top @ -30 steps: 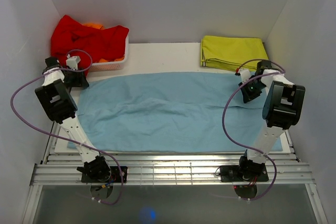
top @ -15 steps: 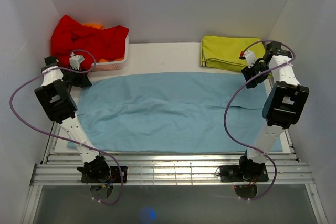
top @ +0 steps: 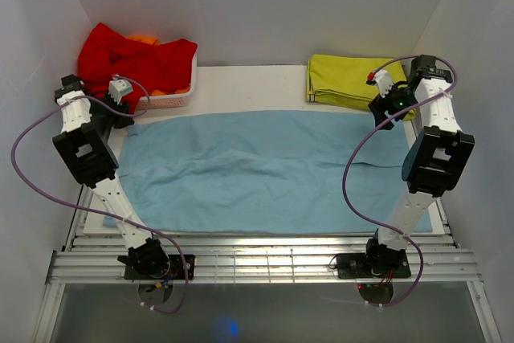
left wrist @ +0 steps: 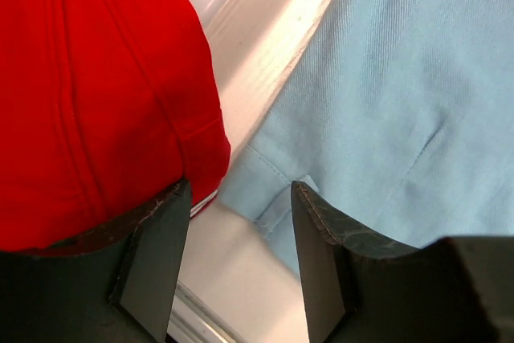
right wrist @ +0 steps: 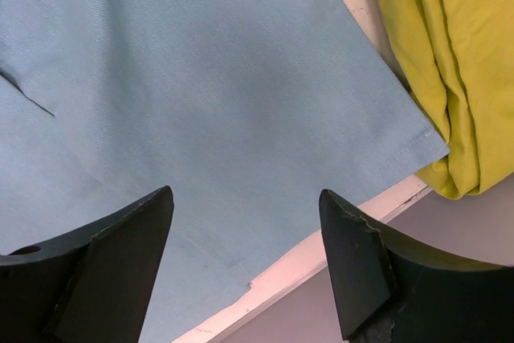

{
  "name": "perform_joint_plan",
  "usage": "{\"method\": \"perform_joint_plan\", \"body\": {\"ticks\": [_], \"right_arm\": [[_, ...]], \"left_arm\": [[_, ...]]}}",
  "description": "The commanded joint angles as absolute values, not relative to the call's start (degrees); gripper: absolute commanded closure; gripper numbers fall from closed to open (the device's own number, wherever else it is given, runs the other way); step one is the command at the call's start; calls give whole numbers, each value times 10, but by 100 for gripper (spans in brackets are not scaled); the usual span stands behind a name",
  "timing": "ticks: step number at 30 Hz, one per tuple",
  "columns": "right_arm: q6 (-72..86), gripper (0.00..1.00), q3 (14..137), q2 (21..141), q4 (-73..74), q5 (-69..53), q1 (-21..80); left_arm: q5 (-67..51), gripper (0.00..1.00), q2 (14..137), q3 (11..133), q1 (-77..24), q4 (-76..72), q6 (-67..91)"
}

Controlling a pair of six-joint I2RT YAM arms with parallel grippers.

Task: Fold and stack the trousers
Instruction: Fold the trousers

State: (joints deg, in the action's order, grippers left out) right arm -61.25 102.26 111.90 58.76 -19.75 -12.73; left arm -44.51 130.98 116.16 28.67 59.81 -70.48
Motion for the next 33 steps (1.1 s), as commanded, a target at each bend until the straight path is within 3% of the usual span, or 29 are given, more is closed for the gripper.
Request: {"method": "perform_joint_plan", "body": {"ticks": [1,15,19,23,24,28,33], "right_arm": [[-663,21,1056,1109,603,-215,-128],[-702,18,1091,1102,609,-248,-140],[-716,18,1087,1096,607,-246,-140],[-735,19,1101,1103,595,-239,-142],[-739,19,1106,1109,592,-234,-144],[-775,20,1124,1132,550,-207,-151],[-857,23,1170,1193,537,-142,-153]], "left_arm": [[-476,37,1328,1194,282,649,-798],[-415,33,1420,1245,268,672,-878],[-397,38,1444,1250,264,714,-903],[-365,56,1448,1211,258,748,-929],[-359,67,1446,1202,258,748,-935],[-357,87,1432,1173,257,744,-936],[-367,100,1370,1094,257,683,-924]]}}
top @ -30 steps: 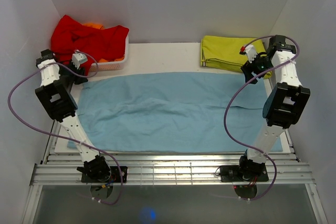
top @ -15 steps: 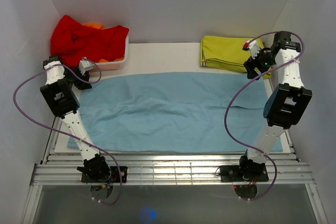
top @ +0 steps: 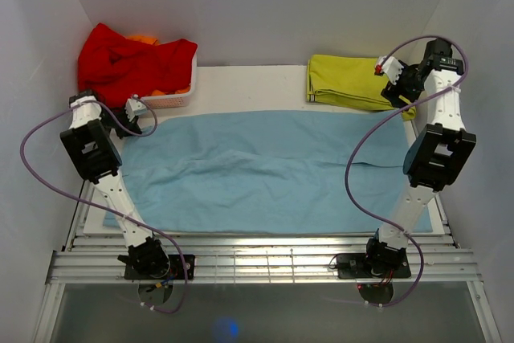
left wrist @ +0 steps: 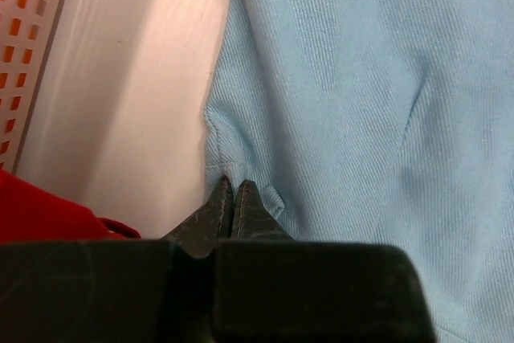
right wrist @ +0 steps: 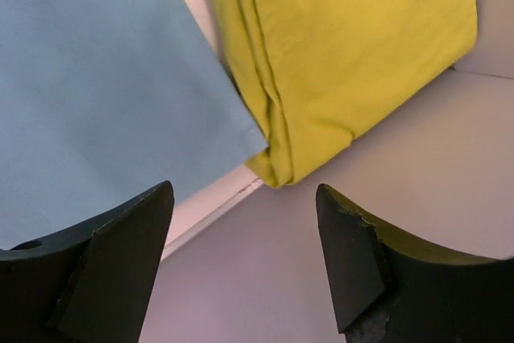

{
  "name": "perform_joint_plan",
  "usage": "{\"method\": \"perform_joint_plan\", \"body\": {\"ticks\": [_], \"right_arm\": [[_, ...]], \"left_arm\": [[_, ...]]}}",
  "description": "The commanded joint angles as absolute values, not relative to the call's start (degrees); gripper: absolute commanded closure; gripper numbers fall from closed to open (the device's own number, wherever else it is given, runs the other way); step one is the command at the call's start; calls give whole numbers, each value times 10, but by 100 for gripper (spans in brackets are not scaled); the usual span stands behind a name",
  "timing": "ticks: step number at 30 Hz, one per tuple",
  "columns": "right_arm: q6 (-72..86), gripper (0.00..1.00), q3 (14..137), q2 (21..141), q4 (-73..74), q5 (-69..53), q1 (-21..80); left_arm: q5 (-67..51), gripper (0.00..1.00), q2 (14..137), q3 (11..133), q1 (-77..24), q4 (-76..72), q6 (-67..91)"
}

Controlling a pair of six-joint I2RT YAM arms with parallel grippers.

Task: Fold and stack the trousers
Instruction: Fold the trousers

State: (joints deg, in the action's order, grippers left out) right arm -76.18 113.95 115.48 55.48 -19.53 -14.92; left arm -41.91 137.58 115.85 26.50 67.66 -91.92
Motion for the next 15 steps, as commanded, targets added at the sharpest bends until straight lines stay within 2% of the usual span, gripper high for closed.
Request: {"method": "perform_joint_plan", "body": {"ticks": [1,6,9,15], "right_arm": [[-879,24,1178,1203,538,-132,-153],[-911,25,1200,1261,517,-79,-153],[-884,22,1211,1285,488,-78,-153],[-908,21,1144,1295,415,-54,-152]], "left_arm": [[-367,100,1364,1086,257,677,-922],[-363,100,1345,1056,257,668,-921],[-359,100,1339,1035,258,664,-925],[-359,100,1344,1035,257,664,-925]]}}
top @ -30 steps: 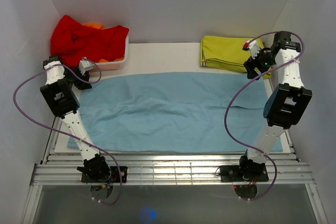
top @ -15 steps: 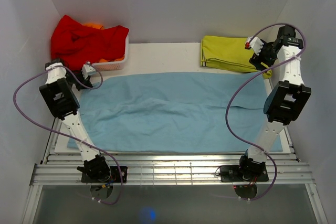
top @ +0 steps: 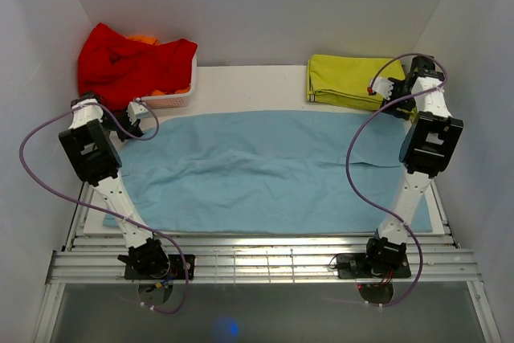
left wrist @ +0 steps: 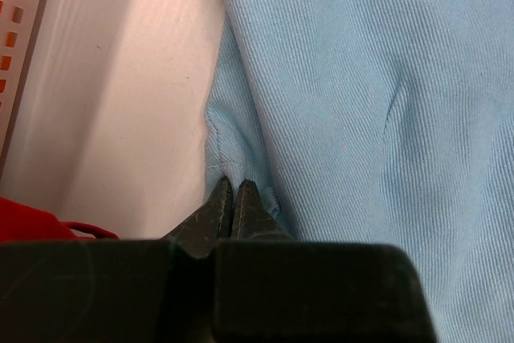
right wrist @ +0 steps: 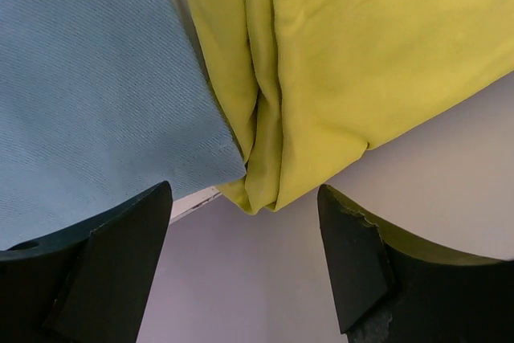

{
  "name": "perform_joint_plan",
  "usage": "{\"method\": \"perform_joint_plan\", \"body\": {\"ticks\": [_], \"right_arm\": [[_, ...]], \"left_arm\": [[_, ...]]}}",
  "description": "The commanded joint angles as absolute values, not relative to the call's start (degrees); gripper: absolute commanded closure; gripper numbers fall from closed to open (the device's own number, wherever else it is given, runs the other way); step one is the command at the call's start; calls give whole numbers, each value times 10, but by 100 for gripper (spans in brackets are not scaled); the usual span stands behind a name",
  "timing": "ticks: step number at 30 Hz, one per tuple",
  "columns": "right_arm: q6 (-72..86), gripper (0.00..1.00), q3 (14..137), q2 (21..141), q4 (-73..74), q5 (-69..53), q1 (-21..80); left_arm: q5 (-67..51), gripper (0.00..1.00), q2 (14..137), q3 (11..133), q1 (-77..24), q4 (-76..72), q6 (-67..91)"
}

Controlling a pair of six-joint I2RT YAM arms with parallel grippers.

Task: Fold and stack the trousers
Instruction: Fold the trousers

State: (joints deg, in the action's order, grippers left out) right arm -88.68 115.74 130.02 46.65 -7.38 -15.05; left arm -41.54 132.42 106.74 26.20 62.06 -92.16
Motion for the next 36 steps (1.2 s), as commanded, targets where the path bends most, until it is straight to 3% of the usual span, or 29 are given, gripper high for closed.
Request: {"method": "perform_joint_plan", "body": {"ticks": [1,7,14,20,36], "right_arm": [[-907,22,1147,1300,417,-53,-152],[-902,31,1154,1327,418,-52,-151],[-894,70,1140,1315,432,-65,-148],[-902,92,1108,1271,444,-67,-154],[-901,91,1051,1193,469,-55,-172]], "left_arm": [[-359,100,1344,1035,257,664,-925],[-354,100,1347,1039,257,662,-919],[-351,100,1349,1040,258,661,-914],[-358,100,1343,1041,258,661,-905],[-366,100,1312,1027,266,634,-881]]}}
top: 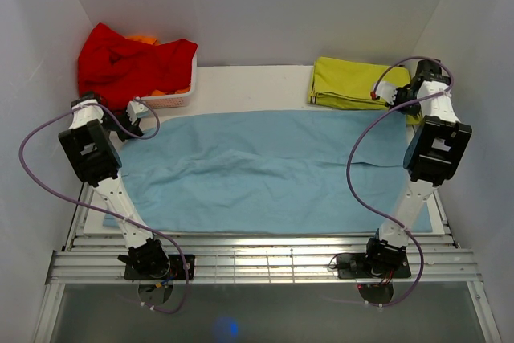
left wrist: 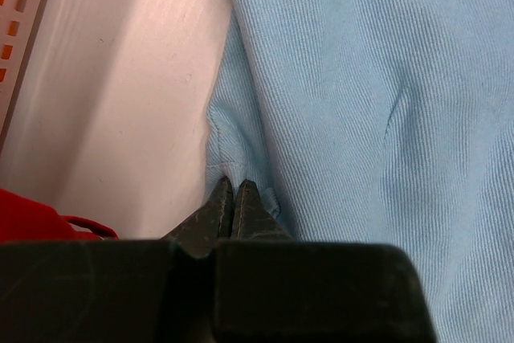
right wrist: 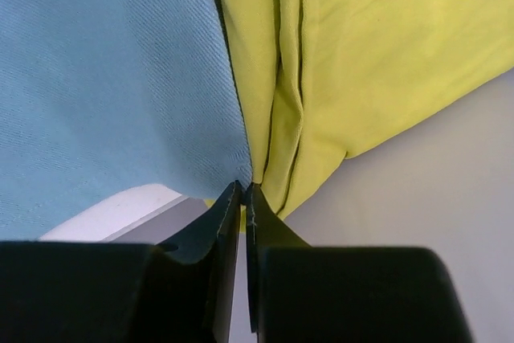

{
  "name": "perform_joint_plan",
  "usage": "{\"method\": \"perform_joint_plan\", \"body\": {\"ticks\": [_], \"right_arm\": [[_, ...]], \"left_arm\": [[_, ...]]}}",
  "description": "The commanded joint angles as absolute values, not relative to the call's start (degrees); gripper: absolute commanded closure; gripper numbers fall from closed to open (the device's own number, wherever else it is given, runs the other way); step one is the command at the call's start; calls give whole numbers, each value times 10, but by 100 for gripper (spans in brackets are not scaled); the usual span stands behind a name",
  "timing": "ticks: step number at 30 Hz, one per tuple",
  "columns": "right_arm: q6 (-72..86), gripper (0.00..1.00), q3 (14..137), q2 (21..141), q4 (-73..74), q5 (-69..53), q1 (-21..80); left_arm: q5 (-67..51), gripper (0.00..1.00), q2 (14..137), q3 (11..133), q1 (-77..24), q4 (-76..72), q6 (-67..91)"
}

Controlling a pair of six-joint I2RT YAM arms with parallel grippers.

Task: Fold and stack the trousers
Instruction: Fold the trousers

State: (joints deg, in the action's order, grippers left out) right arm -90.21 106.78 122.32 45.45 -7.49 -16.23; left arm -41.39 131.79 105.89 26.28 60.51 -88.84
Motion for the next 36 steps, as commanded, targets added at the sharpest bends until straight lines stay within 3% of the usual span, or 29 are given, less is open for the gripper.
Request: {"method": "perform_joint_plan", "body": {"ticks": [1,3,9,10,11,13,14,16,25,26,29,33,36], "right_arm": [[-900,89,1033,1194,452,-44,-171],[-890,82,1024,1200,436,-38,-171],[-879,81,1055,1227,456,-28,-171],[-874,75,1054,1226,455,-27,-171],[-868,63,1054,1225,451,-27,-171],[-863,68,1054,1219,456,-33,-171],[-865,83,1052,1216,461,-40,-171],[-878,91,1036,1198,469,-64,-172],[-871,91,1057,1187,508,-85,-174],[-868,72,1062,1188,512,-87,-173],[-864,52,1068,1194,512,-85,-169],[-856,41,1085,1226,507,-65,-156],[-834,39,1134,1259,511,-65,-152]], "left_arm": [[-364,100,1311,1023,265,629,-881],[-365,100,1314,1023,265,628,-876],[-359,100,1310,1013,265,628,-875],[-359,100,1309,1011,265,628,-875],[-359,100,1309,1011,265,628,-876],[-360,100,1309,1008,265,628,-877],[-360,100,1309,1008,266,628,-876],[-361,100,1310,1007,265,628,-876],[-370,100,1298,998,266,628,-881],[-368,100,1298,995,266,628,-883],[-368,100,1300,997,266,628,-882],[-367,100,1301,996,266,628,-882],[-367,100,1301,996,266,628,-882]]}}
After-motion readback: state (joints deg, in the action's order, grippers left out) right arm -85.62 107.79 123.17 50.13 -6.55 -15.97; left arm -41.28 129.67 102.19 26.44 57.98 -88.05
